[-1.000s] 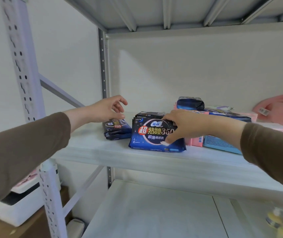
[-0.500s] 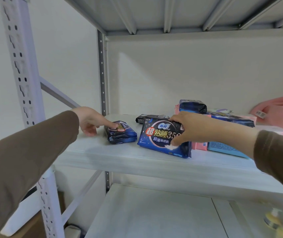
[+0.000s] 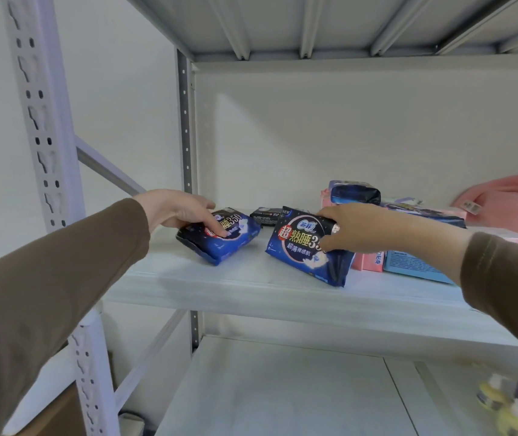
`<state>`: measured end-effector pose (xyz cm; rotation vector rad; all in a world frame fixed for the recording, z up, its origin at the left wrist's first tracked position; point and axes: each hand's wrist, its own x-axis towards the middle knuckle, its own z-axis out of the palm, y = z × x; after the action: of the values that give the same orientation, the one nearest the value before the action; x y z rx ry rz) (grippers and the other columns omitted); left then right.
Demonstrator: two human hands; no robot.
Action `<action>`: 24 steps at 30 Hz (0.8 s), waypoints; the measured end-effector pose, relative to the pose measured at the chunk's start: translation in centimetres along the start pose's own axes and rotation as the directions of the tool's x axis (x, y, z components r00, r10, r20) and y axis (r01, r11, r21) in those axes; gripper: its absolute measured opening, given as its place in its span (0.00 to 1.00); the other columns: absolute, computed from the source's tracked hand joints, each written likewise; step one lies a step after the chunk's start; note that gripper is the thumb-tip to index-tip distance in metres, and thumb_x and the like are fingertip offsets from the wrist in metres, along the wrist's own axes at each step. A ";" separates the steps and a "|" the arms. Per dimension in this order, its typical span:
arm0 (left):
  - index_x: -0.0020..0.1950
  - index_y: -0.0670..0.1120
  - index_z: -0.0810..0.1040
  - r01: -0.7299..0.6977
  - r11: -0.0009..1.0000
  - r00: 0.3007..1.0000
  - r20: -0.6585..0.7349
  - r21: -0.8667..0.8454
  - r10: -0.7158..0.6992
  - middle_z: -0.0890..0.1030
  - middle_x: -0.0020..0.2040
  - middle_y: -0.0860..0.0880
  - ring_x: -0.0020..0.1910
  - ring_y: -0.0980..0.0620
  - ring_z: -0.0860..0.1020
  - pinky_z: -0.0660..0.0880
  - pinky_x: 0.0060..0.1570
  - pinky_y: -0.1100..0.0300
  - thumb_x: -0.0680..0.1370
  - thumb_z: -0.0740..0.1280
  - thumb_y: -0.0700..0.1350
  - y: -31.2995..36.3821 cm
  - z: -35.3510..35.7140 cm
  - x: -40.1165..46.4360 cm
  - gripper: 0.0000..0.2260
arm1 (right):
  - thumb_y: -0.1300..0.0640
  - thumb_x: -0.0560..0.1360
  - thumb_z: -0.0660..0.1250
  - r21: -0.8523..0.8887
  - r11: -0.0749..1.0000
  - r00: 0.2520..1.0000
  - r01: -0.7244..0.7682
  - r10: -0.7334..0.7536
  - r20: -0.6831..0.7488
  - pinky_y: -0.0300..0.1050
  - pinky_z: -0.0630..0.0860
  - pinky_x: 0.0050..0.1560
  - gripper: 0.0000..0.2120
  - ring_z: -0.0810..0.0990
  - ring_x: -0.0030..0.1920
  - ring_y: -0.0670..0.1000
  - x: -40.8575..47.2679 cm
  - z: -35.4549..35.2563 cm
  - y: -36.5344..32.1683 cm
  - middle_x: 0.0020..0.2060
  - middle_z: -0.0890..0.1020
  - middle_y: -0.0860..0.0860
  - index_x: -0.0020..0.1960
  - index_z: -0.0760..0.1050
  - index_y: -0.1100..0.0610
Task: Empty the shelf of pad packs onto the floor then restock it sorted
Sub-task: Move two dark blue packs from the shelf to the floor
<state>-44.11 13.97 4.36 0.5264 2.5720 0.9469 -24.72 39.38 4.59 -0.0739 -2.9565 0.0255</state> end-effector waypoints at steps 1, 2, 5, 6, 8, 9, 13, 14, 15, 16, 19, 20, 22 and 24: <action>0.79 0.45 0.57 -0.017 1.000 1.000 -0.002 0.012 0.017 0.71 0.72 0.46 0.57 0.46 0.80 0.79 0.48 0.56 0.69 0.79 0.43 -0.3 -0.6 -0.1 0.44 | 0.45 0.76 0.66 0.013 1.000 1.000 -0.009 0.009 0.003 0.39 0.70 0.36 0.18 0.74 0.41 0.41 -0.1 -0.2 -0.1 0.47 0.78 0.45 0.64 0.70 0.47; 0.77 0.45 0.61 -0.024 0.999 1.000 0.006 0.024 0.024 0.75 0.68 0.45 0.55 0.44 0.82 0.80 0.46 0.55 0.68 0.80 0.42 -0.6 -1.2 -0.3 0.42 | 0.46 0.75 0.66 0.027 0.999 1.000 -0.018 0.018 0.003 0.39 0.72 0.37 0.20 0.75 0.42 0.42 -0.2 -0.4 -0.1 0.48 0.79 0.45 0.66 0.70 0.47; 0.67 0.43 0.72 -0.059 0.996 0.997 0.044 0.071 0.056 0.83 0.57 0.41 0.53 0.41 0.83 0.81 0.44 0.52 0.69 0.78 0.39 -1.3 -2.5 -1.4 0.29 | 0.48 0.72 0.71 0.132 0.991 0.999 -0.038 0.038 0.007 0.40 0.75 0.41 0.26 0.77 0.44 0.43 -0.4 -0.8 -0.2 0.50 0.80 0.44 0.68 0.69 0.46; 0.65 0.43 0.73 -0.076 0.993 0.996 0.043 0.085 0.072 0.83 0.56 0.40 0.52 0.41 0.84 0.81 0.44 0.53 0.69 0.78 0.40 -1.4 -2.7 -1.8 0.26 | 0.48 0.71 0.73 0.183 0.982 0.999 -0.043 0.040 0.019 0.40 0.77 0.43 0.27 0.79 0.44 0.44 -0.5 -0.9 -0.1 0.49 0.81 0.44 0.68 0.70 0.46; 0.61 0.45 0.74 -0.111 0.987 0.994 0.026 0.114 0.108 0.83 0.55 0.39 0.48 0.42 0.84 0.81 0.41 0.54 0.67 0.79 0.42 -1.5 -2.8 -2.7 0.25 | 0.46 0.68 0.77 0.279 0.959 0.998 -0.052 0.044 0.036 0.43 0.79 0.47 0.27 0.82 0.46 0.46 -0.6 -1.1 -0.1 0.48 0.83 0.44 0.65 0.73 0.47; 0.60 0.46 0.74 -0.124 0.983 0.992 0.024 0.132 0.122 0.83 0.54 0.40 0.47 0.43 0.84 0.80 0.40 0.55 0.67 0.79 0.43 -1.5 -2.8 -3.2 0.24 | 0.46 0.67 0.77 0.317 0.947 0.998 -0.060 0.049 0.044 0.45 0.80 0.50 0.25 0.83 0.46 0.47 -0.6 -1.1 -0.1 0.47 0.84 0.45 0.62 0.75 0.48; 0.62 0.54 0.73 -0.120 0.975 0.992 0.068 0.186 0.109 0.85 0.53 0.45 0.50 0.45 0.84 0.82 0.43 0.54 0.74 0.75 0.43 -1.1 -2.6 -4.9 0.20 | 0.47 0.72 0.75 0.422 0.901 0.994 -0.104 0.076 0.083 0.48 0.81 0.47 0.15 0.85 0.47 0.51 -1.2 -0.9 -0.4 0.46 0.86 0.48 0.55 0.77 0.49; 0.62 0.55 0.72 -0.123 0.975 0.991 0.072 0.186 0.111 0.85 0.53 0.46 0.51 0.45 0.84 0.82 0.43 0.53 0.74 0.74 0.42 -1.0 -2.6 -5.4 0.20 | 0.47 0.73 0.74 0.437 0.892 0.992 -0.116 0.086 0.088 0.48 0.82 0.44 0.14 0.85 0.46 0.51 -1.4 -0.8 -0.5 0.46 0.85 0.48 0.55 0.77 0.49; 0.62 0.56 0.72 -0.132 0.975 0.990 0.071 0.181 0.121 0.85 0.54 0.46 0.51 0.45 0.84 0.82 0.43 0.53 0.74 0.74 0.41 -1.0 -2.5 -5.8 0.21 | 0.49 0.73 0.74 0.454 0.882 0.991 -0.126 0.097 0.087 0.47 0.82 0.40 0.13 0.85 0.46 0.52 -1.7 -0.6 -0.6 0.47 0.85 0.49 0.56 0.77 0.50; 0.63 0.57 0.72 -0.142 0.975 0.989 0.063 0.169 0.134 0.85 0.54 0.46 0.52 0.45 0.84 0.82 0.43 0.53 0.74 0.74 0.40 -1.1 -2.4 -6.2 0.22 | 0.50 0.74 0.74 0.473 0.871 0.991 -0.134 0.108 0.081 0.47 0.83 0.39 0.13 0.85 0.46 0.53 -2.0 -0.5 -0.5 0.47 0.85 0.50 0.56 0.77 0.50; 0.63 0.54 0.73 -0.186 0.976 0.982 0.002 0.112 0.187 0.85 0.54 0.48 0.52 0.46 0.84 0.81 0.46 0.53 0.72 0.76 0.41 -1.6 -2.1 -7.3 0.23 | 0.55 0.75 0.73 0.537 0.834 0.991 -0.129 0.121 0.050 0.52 0.84 0.41 0.13 0.85 0.47 0.54 -3.2 -0.5 -0.3 0.48 0.86 0.52 0.58 0.77 0.52; 0.63 0.51 0.74 -0.200 0.975 0.979 -0.027 0.098 0.203 0.85 0.54 0.48 0.52 0.46 0.84 0.81 0.48 0.53 0.72 0.77 0.40 -1.8 -2.0 -7.6 0.23 | 0.55 0.75 0.73 0.551 0.826 0.992 -0.118 0.116 0.039 0.53 0.84 0.42 0.13 0.85 0.48 0.55 -3.7 -0.6 -0.2 0.48 0.86 0.53 0.59 0.77 0.53; 0.62 0.47 0.76 -0.223 0.970 0.970 -0.081 0.091 0.231 0.84 0.56 0.46 0.52 0.47 0.83 0.80 0.49 0.53 0.72 0.77 0.40 -2.1 -1.7 -8.5 0.21 | 0.56 0.75 0.73 0.580 0.809 0.995 -0.094 0.103 0.017 0.53 0.84 0.42 0.14 0.86 0.48 0.54 -4.8 -0.7 0.1 0.48 0.86 0.52 0.59 0.78 0.51; 0.59 0.46 0.78 -0.250 0.965 0.957 -0.128 0.084 0.259 0.84 0.55 0.45 0.51 0.46 0.83 0.78 0.46 0.56 0.72 0.76 0.40 -2.4 -1.3 -9.8 0.17 | 0.57 0.75 0.73 0.617 0.784 0.997 -0.067 0.083 0.003 0.55 0.84 0.44 0.15 0.86 0.47 0.53 -6.2 -0.9 0.4 0.48 0.86 0.51 0.60 0.78 0.49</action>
<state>-36.70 7.17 5.53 0.8569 2.7127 1.0150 -18.46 39.44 4.31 -0.0975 -2.7532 0.9899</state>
